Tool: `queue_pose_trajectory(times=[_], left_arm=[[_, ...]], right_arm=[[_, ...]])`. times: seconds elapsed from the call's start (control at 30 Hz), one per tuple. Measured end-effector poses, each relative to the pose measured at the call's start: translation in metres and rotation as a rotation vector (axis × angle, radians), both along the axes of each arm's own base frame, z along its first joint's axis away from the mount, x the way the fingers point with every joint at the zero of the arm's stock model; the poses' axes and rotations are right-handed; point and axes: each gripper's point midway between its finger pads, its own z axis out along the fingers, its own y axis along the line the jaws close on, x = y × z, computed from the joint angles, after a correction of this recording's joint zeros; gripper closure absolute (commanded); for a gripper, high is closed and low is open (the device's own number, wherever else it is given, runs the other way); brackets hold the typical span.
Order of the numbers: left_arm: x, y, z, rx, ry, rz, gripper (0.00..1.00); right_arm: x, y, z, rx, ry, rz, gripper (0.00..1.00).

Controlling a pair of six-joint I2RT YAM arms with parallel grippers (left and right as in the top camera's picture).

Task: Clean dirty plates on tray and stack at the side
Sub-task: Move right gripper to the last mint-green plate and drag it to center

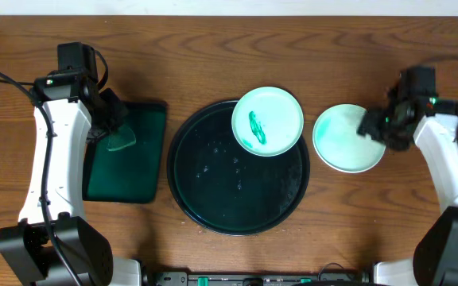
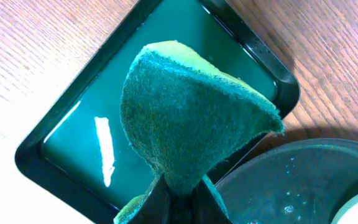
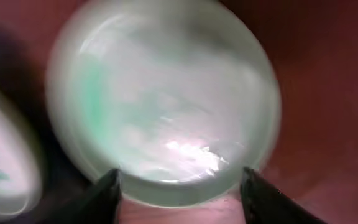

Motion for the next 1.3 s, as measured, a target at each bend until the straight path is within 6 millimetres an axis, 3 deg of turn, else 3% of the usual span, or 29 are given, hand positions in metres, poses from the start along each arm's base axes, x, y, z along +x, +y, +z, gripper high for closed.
queue_pose_trajectory(times=[0.1,0.2,0.3,0.4,0.47,0.6,0.87,1.13,1.3], left_arm=[[0.001,0.000,0.000,0.001,-0.005,0.000,0.93],[0.002,0.000,0.000,0.001,-0.006,0.000,0.93],[0.002,0.000,-0.002,0.000,0.001,0.000,0.93],[0.002,0.000,-0.003,0.000,0.002,0.000,0.93],[0.002,0.000,-0.003,0.000,0.001,0.000,0.93],[0.002,0.000,-0.003,0.000,0.001,0.000,0.93],[0.002,0.000,-0.003,0.000,0.002,0.000,0.93],[-0.004,-0.001,-0.005,-0.004,0.029,-0.001,0.93],[-0.004,-0.012,-0.005,-0.005,0.033,-0.033,0.93]], right_arm=[[0.032,0.030,0.041,-0.015,-0.118,0.170,0.45],[0.056,0.063,0.049,-0.016,-0.153,0.327,0.46],[0.070,0.101,0.021,0.000,-0.096,0.498,0.49],[0.076,0.128,-0.024,0.007,-0.012,0.627,0.53],[0.079,0.138,-0.046,0.007,0.008,0.680,0.56],[0.086,0.144,-0.063,-0.001,0.005,0.731,0.69],[0.085,0.144,-0.068,-0.003,0.012,0.764,0.99],[0.062,0.161,-0.066,0.077,0.085,0.753,0.99],[0.035,0.194,-0.032,0.110,0.110,0.690,0.99]])
